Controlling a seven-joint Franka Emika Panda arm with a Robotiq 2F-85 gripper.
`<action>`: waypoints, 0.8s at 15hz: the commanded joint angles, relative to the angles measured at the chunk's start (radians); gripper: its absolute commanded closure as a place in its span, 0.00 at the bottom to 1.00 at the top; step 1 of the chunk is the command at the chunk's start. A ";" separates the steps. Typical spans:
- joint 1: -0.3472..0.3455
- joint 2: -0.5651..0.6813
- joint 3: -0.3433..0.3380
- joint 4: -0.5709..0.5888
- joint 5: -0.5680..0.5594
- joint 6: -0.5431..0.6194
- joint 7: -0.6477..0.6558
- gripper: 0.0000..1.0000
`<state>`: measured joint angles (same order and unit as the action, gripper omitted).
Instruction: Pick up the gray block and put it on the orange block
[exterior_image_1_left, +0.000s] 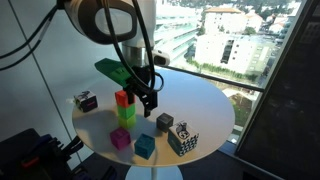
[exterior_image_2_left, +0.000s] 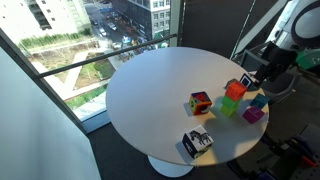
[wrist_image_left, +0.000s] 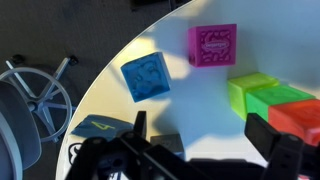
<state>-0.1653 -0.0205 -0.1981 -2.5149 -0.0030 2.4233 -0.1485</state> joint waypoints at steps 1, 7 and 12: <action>0.000 0.047 0.012 0.036 0.030 0.020 0.033 0.00; 0.012 0.106 0.035 0.091 0.043 0.039 0.069 0.00; 0.018 0.162 0.050 0.152 0.036 0.055 0.092 0.00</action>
<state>-0.1506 0.0990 -0.1566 -2.4128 0.0284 2.4641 -0.0828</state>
